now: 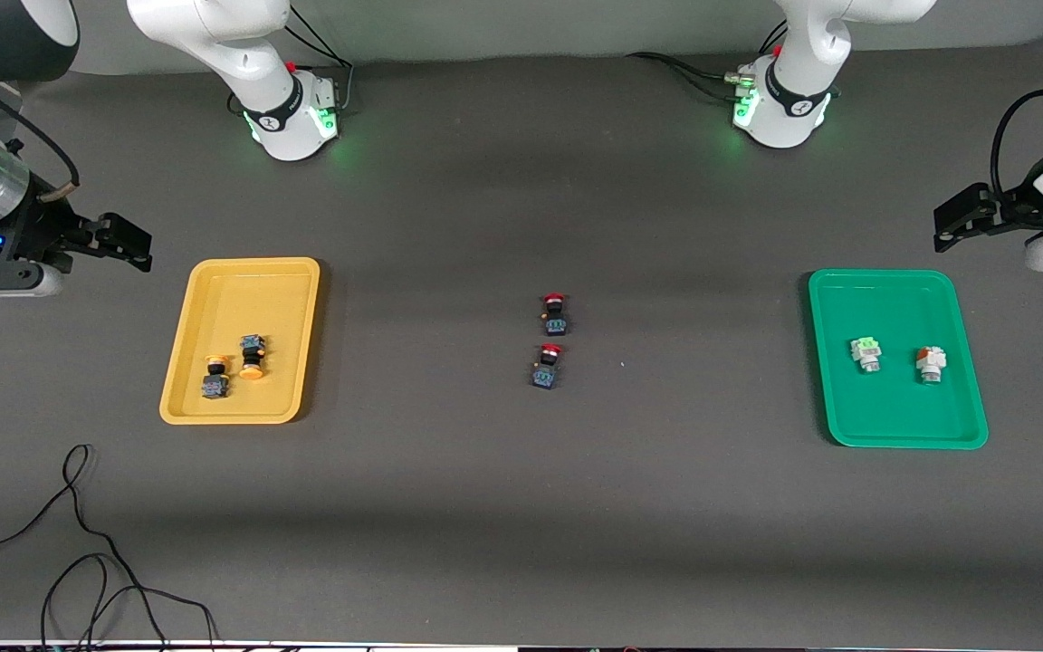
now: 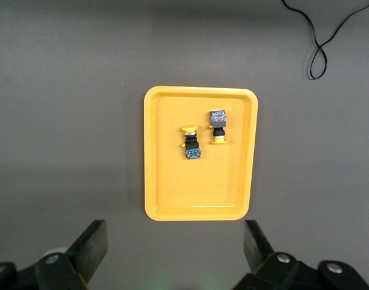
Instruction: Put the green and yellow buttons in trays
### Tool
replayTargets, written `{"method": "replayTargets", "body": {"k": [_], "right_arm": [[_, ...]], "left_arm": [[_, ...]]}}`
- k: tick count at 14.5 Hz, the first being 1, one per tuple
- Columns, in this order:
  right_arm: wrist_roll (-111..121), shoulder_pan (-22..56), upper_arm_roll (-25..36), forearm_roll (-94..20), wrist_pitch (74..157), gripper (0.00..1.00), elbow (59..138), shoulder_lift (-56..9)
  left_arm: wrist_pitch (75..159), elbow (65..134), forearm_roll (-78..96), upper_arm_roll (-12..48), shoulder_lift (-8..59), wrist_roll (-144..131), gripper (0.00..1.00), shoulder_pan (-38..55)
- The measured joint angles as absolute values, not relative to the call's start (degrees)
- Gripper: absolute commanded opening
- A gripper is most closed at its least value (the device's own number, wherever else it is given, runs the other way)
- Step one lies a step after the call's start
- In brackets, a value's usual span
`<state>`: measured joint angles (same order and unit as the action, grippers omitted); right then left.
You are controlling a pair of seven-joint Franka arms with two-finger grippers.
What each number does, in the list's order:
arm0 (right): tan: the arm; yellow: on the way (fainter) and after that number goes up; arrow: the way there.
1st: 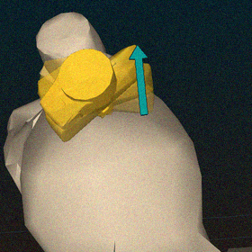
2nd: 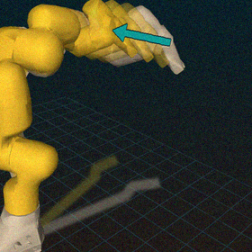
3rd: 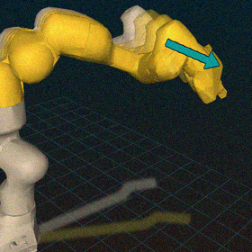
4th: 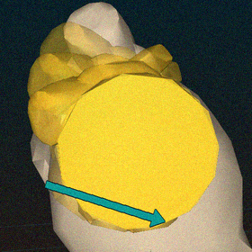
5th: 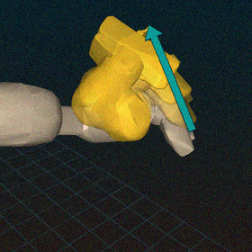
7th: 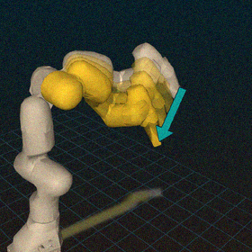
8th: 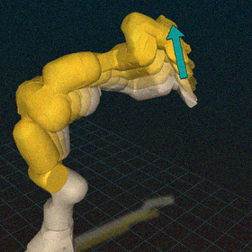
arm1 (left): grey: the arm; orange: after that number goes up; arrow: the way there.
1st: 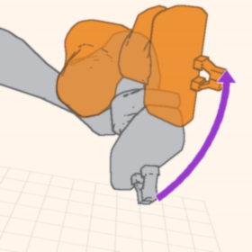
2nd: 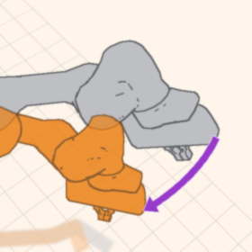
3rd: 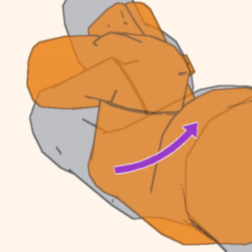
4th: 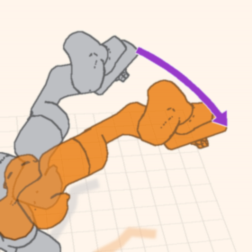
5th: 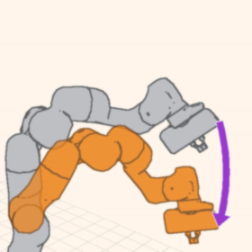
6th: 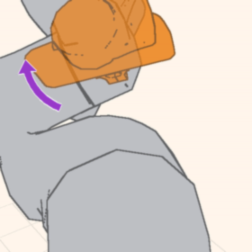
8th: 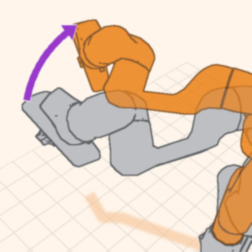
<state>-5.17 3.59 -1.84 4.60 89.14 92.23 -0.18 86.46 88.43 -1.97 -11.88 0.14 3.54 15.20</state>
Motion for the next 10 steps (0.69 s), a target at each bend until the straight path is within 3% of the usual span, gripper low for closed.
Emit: {"method": "replayTargets", "body": {"k": [10], "right_arm": [[-5.17,3.73,-1.89,4.60,89.02,1.00,88.48,-4.07]], "left_arm": [[86.39,88.35,-0.67,-12.62,0.28,3.52,0.99,15.12]]}}
